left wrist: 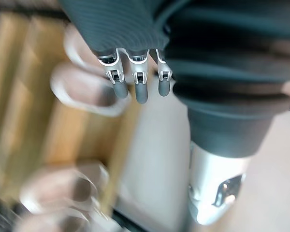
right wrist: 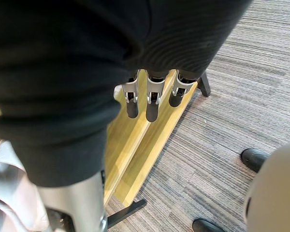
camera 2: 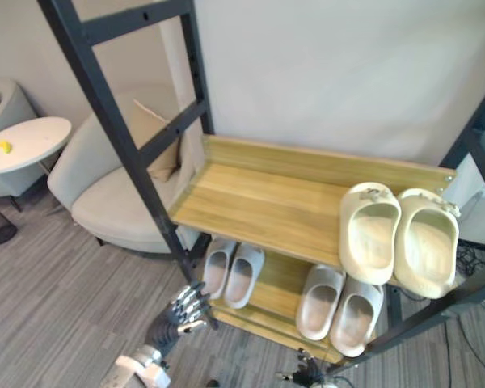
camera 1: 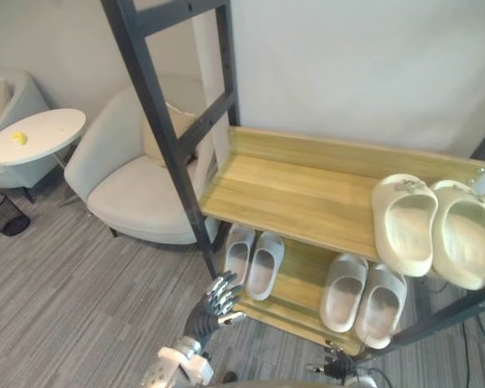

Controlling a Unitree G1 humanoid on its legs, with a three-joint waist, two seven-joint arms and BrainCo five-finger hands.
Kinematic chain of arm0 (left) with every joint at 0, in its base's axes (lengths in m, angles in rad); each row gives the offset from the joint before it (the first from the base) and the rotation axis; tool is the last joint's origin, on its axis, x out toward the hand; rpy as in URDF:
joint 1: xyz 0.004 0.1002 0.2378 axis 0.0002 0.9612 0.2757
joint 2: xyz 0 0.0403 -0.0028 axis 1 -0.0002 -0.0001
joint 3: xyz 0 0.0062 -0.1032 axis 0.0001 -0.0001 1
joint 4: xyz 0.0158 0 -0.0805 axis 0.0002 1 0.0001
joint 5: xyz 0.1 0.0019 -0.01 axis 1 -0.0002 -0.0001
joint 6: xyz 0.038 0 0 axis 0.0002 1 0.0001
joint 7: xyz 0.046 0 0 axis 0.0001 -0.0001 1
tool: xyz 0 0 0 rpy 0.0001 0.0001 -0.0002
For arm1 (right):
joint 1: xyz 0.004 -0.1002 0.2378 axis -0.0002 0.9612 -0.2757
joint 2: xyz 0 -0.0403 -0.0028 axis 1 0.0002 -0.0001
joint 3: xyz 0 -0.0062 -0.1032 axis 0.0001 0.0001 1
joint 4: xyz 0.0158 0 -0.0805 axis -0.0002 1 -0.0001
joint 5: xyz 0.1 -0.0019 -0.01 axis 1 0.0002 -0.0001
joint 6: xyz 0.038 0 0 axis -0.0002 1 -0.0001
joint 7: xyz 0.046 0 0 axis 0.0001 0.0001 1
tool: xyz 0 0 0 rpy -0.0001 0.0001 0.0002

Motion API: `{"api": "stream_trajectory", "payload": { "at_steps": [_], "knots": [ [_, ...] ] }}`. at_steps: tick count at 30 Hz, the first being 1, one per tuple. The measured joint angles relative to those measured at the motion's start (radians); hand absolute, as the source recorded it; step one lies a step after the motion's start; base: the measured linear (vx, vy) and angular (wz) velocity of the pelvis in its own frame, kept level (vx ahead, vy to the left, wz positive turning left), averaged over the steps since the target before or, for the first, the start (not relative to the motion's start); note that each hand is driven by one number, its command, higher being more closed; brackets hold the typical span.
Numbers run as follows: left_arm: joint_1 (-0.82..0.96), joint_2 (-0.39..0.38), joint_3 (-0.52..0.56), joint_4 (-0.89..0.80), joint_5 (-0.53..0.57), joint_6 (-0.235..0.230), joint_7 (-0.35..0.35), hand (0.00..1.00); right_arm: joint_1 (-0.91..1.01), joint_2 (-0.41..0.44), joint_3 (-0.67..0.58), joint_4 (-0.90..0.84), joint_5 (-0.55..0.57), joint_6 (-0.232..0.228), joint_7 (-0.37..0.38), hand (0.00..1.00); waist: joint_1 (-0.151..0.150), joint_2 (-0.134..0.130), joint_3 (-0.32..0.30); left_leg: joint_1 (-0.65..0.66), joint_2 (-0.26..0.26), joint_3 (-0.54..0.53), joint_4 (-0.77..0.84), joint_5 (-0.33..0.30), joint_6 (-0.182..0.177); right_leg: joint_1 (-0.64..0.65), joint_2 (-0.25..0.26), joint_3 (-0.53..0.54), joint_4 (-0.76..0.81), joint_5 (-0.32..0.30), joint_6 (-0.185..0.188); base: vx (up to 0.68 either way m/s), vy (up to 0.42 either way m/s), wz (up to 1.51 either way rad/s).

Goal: Organize the slippers on the shoe rack

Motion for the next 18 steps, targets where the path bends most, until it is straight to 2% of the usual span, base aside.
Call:
{"api": "stream_trajectory", "payload": {
  "at_steps": [3,5,9,13,18],
  "knots": [
    [-0.08,-0.051,0.069,0.228,0.155,0.0,0.059,0.0,-0.003,0.033,-0.002,0.0,0.0,0.0,-0.003,0.0,0.0,-0.015,-0.003,0.001,0.0,-0.002,0.0,0.0,0.0,0.001,0.0,-0.002,0.001,-0.001,0.001,0.0,0.0,0.0],
    [-0.105,-0.062,0.088,0.291,0.188,0.0,0.076,0.0,-0.002,0.041,-0.002,0.002,0.0,0.0,-0.005,0.0,-0.001,-0.018,-0.003,0.001,-0.001,-0.003,0.0,0.0,0.0,0.001,0.0,-0.003,0.001,-0.001,0.001,0.0,0.0,0.0],
    [-0.192,-0.087,0.169,0.51,0.312,0.0,0.162,0.0,-0.004,0.069,-0.038,0.013,-0.001,0.0,-0.042,0.0,-0.003,-0.034,0.002,0.002,-0.002,-0.002,0.0,0.001,0.001,0.0,-0.001,-0.001,0.001,-0.001,0.001,0.0,0.0,0.0],
    [-0.226,-0.092,0.221,0.625,0.349,0.003,0.225,0.0,-0.017,0.071,-0.077,0.049,-0.001,0.003,-0.07,0.0,-0.011,-0.044,0.01,0.004,-0.001,0.007,0.0,0.0,0.0,-0.002,-0.001,0.011,0.001,-0.001,0.001,-0.01,-0.002,-0.07],
    [-0.241,-0.116,0.273,0.694,0.363,0.003,0.271,0.0,-0.026,0.076,-0.118,0.049,0.002,0.004,-0.084,0.0,-0.026,-0.035,0.016,0.022,0.006,0.058,-0.001,-0.013,0.001,-0.012,0.004,0.068,0.0,0.0,-0.001,-0.01,0.007,-0.31]
  ]
}}
